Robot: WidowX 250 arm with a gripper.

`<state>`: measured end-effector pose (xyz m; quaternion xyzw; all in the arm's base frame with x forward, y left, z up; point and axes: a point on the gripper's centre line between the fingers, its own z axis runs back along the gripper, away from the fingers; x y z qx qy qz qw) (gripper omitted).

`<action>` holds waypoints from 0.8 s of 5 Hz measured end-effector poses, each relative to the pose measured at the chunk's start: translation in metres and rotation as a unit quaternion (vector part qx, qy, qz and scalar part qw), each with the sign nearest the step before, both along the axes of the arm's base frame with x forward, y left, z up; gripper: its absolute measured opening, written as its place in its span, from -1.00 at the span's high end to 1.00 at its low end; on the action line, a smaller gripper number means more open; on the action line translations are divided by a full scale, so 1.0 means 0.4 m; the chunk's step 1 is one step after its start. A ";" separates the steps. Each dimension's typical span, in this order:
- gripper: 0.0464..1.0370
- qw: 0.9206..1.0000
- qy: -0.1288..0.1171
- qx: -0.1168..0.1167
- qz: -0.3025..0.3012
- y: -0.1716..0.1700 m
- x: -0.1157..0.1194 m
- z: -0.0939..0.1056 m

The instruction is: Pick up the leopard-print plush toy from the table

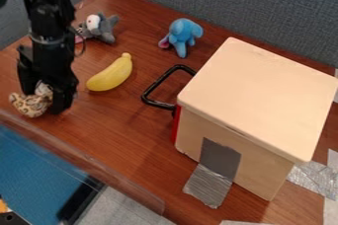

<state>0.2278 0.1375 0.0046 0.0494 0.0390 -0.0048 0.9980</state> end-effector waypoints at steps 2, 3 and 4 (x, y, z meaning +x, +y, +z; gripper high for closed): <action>-0.27 0.999 0.004 0.001 0.033 0.033 -0.009 -0.006; 0.02 1.000 0.001 -0.008 0.029 0.025 -0.011 0.020; 0.06 0.999 -0.029 -0.026 0.022 0.000 -0.001 0.101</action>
